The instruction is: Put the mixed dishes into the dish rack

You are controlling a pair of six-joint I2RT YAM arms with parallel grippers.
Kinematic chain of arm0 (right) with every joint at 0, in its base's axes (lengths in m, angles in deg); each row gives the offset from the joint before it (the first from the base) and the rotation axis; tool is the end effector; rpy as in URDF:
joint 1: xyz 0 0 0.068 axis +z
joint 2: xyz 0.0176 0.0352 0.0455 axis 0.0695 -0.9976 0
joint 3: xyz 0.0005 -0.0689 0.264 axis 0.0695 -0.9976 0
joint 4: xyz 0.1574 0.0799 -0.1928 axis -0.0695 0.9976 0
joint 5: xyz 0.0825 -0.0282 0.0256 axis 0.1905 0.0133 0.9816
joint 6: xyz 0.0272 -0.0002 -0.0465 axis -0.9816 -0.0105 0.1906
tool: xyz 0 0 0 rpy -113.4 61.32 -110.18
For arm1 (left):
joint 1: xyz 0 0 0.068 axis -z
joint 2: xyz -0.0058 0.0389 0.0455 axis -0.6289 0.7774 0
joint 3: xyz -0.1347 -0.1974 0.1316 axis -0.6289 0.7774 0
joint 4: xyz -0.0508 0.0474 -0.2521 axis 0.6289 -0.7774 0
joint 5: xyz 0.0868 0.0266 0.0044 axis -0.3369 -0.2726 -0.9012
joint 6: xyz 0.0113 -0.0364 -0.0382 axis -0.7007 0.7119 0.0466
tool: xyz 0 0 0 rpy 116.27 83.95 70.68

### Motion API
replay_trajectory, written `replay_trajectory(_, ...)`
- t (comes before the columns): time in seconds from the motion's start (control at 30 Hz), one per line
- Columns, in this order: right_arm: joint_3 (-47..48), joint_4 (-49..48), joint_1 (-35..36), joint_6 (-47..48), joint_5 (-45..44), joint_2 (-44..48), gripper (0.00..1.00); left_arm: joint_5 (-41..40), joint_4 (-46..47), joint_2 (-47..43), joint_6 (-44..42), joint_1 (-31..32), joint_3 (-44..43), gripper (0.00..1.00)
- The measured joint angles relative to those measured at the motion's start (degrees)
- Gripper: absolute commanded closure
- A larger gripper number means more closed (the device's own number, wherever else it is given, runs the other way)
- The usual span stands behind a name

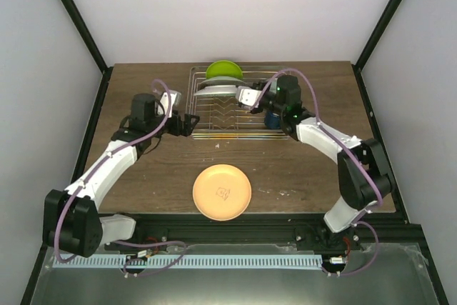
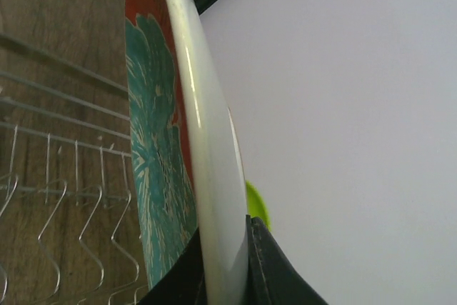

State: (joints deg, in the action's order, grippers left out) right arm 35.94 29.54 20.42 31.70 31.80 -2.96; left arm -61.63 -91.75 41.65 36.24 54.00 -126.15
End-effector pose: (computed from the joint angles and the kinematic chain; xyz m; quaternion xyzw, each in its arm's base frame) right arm 0.3345 0.1704 0.2903 -0.6011 0.4433 -0.0057 0.6649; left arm 0.2632 -0.0846 0.2719 0.1650 0.8511 -0.2491 0.4316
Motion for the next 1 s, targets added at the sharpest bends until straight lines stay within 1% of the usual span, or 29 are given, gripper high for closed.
replay_trajectory(0.13,0.0,-0.3,0.0,2.8,-0.4,-3.0,0.99,0.0,1.0,0.5,0.5,0.0,0.4,0.0)
replay_trajectory(0.27,0.1,-1.0,-0.1,4.4,-1.2,-4.0,0.99,0.0,1.9,0.5,0.5,0.0,0.4,0.0)
replay_trajectory(0.57,0.1,-0.8,-0.1,4.6,-3.4,-7.8,0.99,0.0,2.4,1.2,0.6,0.0,0.6,0.0)
replay_trajectory(0.63,0.1,-0.8,-0.1,4.1,-3.7,-8.0,0.97,0.0,2.4,1.4,0.7,0.0,0.7,0.0)
replay_trajectory(0.7,0.1,-1.0,0.0,3.5,-4.3,-8.1,0.89,0.0,2.5,1.4,0.8,0.0,0.9,0.0)
replay_trajectory(0.8,0.1,-1.9,-0.1,1.9,-4.6,-8.6,0.73,0.0,2.8,1.5,1.2,0.0,1.6,0.0)
replay_trajectory(0.97,0.0,-7.4,-0.1,-0.9,-4.5,-8.3,0.5,0.0,2.8,1.5,2.0,0.0,2.6,0.0)
replay_trajectory(1.0,-0.1,-8.0,-0.1,-1.5,-4.5,-8.2,0.44,0.1,2.8,1.5,2.1,0.0,2.7,0.0)
